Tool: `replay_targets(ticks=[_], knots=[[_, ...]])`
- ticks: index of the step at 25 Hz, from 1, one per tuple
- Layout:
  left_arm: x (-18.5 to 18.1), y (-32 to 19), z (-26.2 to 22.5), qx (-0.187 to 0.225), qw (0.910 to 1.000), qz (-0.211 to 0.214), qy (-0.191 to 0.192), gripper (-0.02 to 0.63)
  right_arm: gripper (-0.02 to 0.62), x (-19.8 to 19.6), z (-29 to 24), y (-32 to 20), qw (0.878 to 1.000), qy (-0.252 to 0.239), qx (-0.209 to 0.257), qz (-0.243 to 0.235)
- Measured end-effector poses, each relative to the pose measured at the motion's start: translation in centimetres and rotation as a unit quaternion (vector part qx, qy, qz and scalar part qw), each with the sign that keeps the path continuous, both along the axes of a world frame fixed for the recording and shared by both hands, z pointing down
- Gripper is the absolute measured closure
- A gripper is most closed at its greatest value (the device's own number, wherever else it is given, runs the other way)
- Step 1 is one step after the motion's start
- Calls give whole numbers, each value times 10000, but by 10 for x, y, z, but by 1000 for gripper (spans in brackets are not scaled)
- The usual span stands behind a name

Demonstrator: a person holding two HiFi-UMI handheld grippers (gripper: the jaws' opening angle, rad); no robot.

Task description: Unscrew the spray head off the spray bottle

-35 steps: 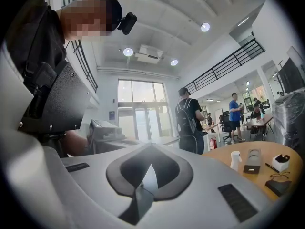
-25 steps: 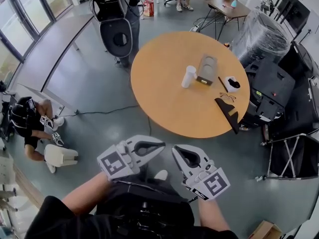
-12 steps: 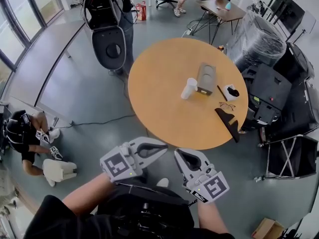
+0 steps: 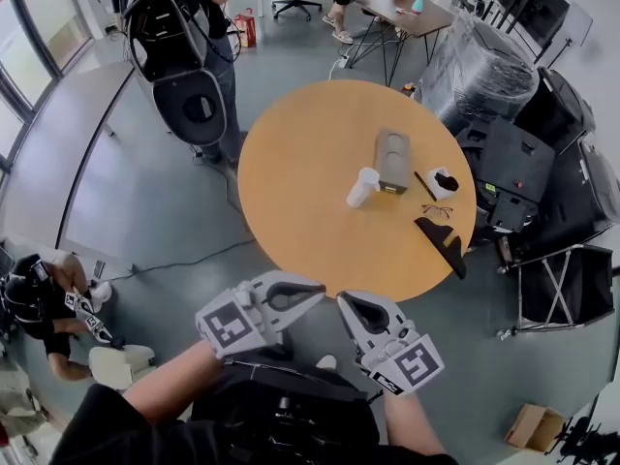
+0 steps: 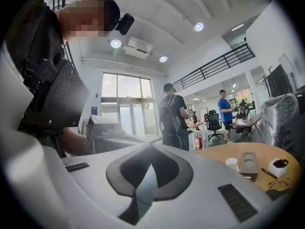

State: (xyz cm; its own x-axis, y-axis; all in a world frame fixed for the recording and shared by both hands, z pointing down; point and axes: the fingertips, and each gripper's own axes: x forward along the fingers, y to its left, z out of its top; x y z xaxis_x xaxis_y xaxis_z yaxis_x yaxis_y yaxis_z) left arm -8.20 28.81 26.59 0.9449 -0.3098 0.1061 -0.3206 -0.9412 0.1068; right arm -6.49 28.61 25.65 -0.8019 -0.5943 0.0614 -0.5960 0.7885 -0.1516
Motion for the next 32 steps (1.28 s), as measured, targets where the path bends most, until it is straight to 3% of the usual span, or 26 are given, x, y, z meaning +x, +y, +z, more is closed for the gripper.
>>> replay_targets(ticks=[13, 20, 32], knots=[[-43, -41, 5, -97, 9983, 577, 50, 604, 598, -44, 4, -44, 9979, 127, 20, 629], [-2, -80, 18, -135, 9976, 661, 162, 604, 598, -1, 21, -85, 9975, 85, -28, 696], [79, -168, 14, -121, 9999, 86, -32, 604, 598, 80, 16, -173, 9999, 86, 44, 104]])
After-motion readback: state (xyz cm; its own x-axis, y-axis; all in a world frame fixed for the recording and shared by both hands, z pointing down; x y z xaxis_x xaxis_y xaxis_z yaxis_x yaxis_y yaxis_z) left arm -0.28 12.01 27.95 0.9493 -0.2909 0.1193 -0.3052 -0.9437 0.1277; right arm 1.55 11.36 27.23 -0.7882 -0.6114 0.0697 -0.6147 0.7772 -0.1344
